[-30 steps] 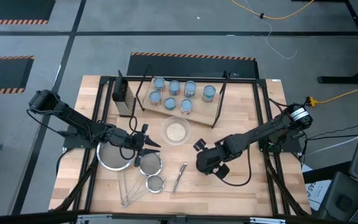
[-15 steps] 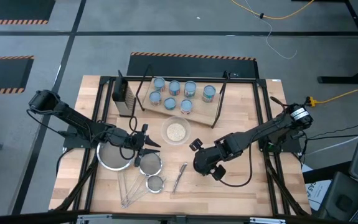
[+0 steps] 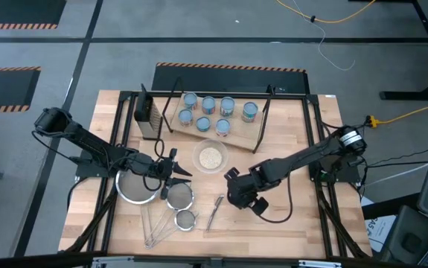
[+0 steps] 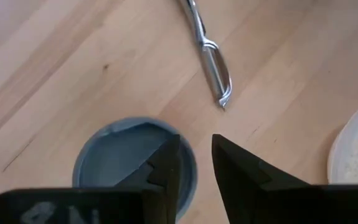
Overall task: Pick and place cans onto a shelf
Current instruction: Put the canned spaghetti sauce on the shelf, then return to Home Position
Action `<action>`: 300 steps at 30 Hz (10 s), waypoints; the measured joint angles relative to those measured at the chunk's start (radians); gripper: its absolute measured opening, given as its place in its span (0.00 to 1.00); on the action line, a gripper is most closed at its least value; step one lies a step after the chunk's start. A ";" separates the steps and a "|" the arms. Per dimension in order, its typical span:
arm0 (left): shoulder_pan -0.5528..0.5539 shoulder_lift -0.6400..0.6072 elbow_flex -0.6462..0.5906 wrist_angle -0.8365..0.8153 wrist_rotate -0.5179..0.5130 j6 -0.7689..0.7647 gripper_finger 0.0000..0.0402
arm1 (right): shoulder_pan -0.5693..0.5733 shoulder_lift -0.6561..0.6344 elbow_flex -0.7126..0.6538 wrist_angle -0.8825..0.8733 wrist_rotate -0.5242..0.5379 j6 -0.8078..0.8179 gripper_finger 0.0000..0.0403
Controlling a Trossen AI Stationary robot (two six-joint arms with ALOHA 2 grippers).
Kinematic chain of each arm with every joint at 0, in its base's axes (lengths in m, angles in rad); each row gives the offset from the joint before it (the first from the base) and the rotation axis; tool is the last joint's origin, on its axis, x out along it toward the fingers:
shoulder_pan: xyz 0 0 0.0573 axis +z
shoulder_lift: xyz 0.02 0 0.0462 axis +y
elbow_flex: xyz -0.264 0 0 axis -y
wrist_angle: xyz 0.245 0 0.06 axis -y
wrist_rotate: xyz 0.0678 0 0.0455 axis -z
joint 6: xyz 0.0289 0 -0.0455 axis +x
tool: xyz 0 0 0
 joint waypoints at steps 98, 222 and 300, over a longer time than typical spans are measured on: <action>0.000 0.000 0.000 -0.002 0.000 0.001 0.22 | 0.130 -0.062 0.034 -0.390 0.264 0.365 0.22; 0.000 0.000 0.000 -0.007 0.000 0.002 0.22 | -0.567 -0.057 0.078 -0.255 0.209 0.339 0.25; 0.148 -1.136 -0.090 -0.897 -0.019 0.152 0.21 | -0.231 -1.297 -0.786 0.372 0.209 0.528 0.25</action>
